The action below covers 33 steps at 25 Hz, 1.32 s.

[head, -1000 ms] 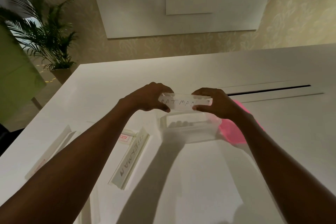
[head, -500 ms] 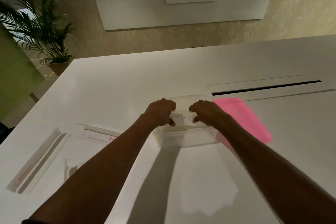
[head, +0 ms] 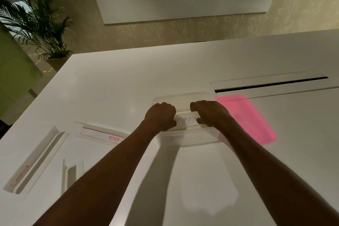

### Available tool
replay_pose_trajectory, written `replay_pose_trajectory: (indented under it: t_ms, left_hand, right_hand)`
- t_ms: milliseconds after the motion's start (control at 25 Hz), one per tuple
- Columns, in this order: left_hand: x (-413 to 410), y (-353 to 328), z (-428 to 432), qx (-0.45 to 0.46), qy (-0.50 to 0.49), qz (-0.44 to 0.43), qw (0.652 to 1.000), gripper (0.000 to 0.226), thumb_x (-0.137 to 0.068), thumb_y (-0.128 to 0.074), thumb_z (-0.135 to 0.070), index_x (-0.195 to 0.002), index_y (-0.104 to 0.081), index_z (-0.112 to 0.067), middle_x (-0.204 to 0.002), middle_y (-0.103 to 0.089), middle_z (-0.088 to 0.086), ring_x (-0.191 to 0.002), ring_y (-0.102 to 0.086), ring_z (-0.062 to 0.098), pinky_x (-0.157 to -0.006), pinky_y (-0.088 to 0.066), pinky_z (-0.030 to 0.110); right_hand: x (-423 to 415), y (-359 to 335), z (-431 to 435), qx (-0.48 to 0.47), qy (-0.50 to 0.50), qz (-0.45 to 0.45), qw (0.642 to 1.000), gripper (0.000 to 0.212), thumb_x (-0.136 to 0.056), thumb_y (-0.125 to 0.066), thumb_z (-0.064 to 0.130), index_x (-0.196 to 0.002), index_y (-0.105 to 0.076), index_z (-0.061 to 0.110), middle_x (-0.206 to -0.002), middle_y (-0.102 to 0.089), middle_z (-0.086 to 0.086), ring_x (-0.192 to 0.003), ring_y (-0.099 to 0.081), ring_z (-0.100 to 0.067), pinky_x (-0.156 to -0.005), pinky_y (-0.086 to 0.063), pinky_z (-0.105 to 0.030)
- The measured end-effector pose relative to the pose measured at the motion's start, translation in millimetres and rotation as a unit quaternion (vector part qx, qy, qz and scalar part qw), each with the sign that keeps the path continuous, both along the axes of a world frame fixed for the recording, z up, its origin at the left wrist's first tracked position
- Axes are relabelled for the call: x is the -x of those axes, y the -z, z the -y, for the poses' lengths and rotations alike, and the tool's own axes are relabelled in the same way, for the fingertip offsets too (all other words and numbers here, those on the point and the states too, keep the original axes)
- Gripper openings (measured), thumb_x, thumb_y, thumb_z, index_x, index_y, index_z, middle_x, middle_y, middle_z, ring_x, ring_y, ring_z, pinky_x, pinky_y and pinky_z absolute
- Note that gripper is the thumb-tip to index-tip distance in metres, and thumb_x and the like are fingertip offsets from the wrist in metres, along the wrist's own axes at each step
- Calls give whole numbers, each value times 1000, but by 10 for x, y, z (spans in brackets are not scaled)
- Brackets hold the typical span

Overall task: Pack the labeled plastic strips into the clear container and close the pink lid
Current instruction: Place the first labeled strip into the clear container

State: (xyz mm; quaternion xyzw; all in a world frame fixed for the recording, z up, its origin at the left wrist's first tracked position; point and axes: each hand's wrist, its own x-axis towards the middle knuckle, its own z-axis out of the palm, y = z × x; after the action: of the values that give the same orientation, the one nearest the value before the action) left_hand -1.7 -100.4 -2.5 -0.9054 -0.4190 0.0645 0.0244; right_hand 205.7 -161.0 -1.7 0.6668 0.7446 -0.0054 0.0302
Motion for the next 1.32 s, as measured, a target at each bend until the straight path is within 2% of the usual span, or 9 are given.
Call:
replay_pose_trajectory:
  t_ms: [120,280,400,480,680,760,960,1080,1320]
  left_hand:
    - [-5,-22,62,-27,5,20,999,36,-92,-60,-26,-125,-63,-13,-123,-60,7,-111,-59,27,-89,-50,39]
    - [4,-40,68,-14,-23,73,997,34,-87,-60,-8,-120,-53,-15,-109,-60,7,-90,-65,31,-70,-51,40]
    - [7,-39,88,-7,-32,64,997,20,-83,-57,-5,-99,-62,-15,-100,-66,5,-84,-66,30,-71,-54,38]
    - [9,-52,105,-6,-34,55,998,15,-84,-57,-7,-94,-66,-14,-99,-67,5,-84,-67,29,-72,-56,37]
    - [-2,-186,126,7,-35,67,997,14,-89,-56,-15,-96,-68,-13,-103,-67,8,-89,-68,31,-72,-52,34]
    - [8,-258,162,-12,-39,100,994,14,-90,-55,-16,-96,-67,-13,-101,-67,8,-90,-68,31,-74,-52,35]
    - [364,-385,248,-119,-36,199,972,14,-95,-51,-17,-100,-63,-12,-98,-63,7,-89,-62,28,-77,-52,41]
    - [790,-458,229,-156,-34,243,957,20,-94,-54,-12,-110,-64,-10,-103,-65,9,-93,-62,29,-81,-50,41]
    - [1751,-429,189,-191,-81,247,947,30,-92,-55,-8,-121,-63,-10,-109,-66,9,-94,-63,31,-76,-51,42]
  right_hand:
    - [24,-14,13,-32,-10,4,999,38,-90,-72,19,-125,-57,20,-125,-58,-1,-113,-59,-23,-90,-47,-35]
    - [39,-54,10,-45,19,-20,999,17,-89,-67,10,-103,-63,17,-109,-66,-2,-98,-64,-25,-82,-50,-34]
    - [96,-127,56,-22,52,-44,997,9,-90,-65,11,-94,-71,17,-101,-72,-3,-93,-70,-28,-83,-58,-38]
    - [134,-177,96,-17,60,-46,997,11,-91,-63,12,-94,-73,16,-101,-74,-5,-93,-71,-28,-83,-59,-38]
    - [218,-301,149,11,38,2,999,16,-99,-58,19,-103,-70,9,-112,-71,-8,-107,-68,-30,-90,-54,-39]
    - [271,-368,143,8,40,2,999,17,-98,-56,19,-101,-70,9,-111,-72,-9,-105,-69,-32,-88,-53,-38]
    - [629,-577,65,-114,19,6,993,21,-99,-52,23,-101,-69,12,-106,-72,-7,-98,-69,-29,-83,-47,-34]
    - [993,-683,-18,-178,2,-9,984,20,-98,-50,21,-94,-68,11,-96,-71,-6,-85,-68,-29,-75,-45,-34]
    - [1890,-680,-161,-202,-49,-35,978,19,-99,-51,19,-92,-66,10,-92,-69,-7,-82,-68,-30,-73,-47,-36]
